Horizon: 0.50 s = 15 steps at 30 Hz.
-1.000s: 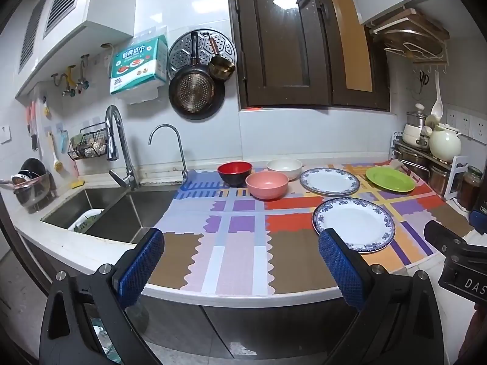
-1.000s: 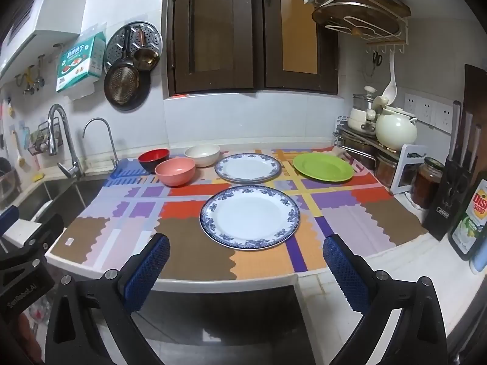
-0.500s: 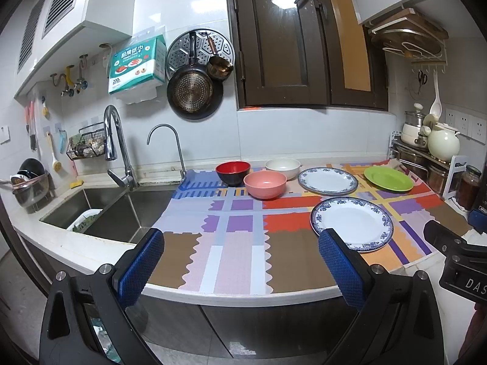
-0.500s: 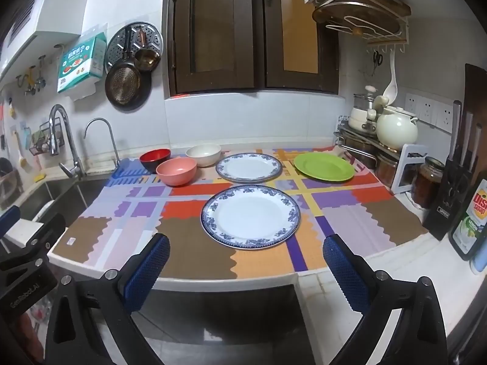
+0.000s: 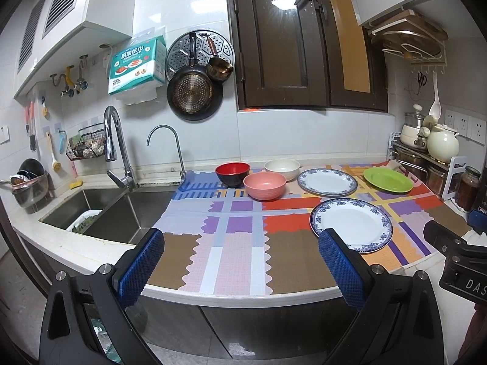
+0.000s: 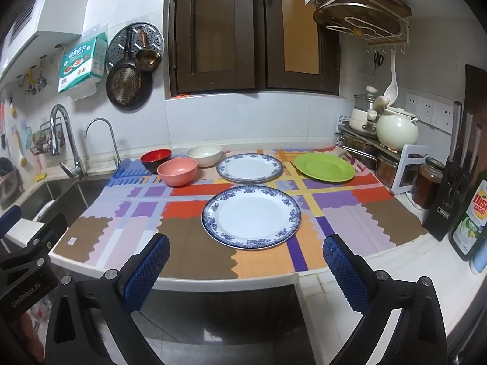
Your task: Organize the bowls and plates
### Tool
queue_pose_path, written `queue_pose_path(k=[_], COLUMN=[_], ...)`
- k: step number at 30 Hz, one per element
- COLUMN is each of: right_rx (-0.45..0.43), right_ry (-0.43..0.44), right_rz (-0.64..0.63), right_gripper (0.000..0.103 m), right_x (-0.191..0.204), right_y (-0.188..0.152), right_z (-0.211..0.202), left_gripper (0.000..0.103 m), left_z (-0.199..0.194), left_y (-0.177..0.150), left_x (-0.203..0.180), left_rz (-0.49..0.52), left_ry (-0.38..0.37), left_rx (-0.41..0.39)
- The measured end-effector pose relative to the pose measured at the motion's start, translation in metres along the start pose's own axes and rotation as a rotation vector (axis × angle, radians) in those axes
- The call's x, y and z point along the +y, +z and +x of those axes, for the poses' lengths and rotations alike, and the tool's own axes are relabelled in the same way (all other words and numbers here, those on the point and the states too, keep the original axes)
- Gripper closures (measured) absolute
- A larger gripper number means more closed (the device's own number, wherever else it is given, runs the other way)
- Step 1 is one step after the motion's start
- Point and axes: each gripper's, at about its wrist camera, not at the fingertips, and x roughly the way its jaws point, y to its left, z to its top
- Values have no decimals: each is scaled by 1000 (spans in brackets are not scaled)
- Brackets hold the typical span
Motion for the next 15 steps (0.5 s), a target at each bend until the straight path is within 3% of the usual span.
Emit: queue_pose_path(k=[15], right_rx=[9], right_ry=[1], right_rz=[0], right_gripper=[1], right_x=[-1], right_y=[1], right_z=[-1], left_gripper=[0], left_z=[1], left_y=[0], left_x=[-2], left_rz=[7], left_ry=[-9], left_rx=[3])
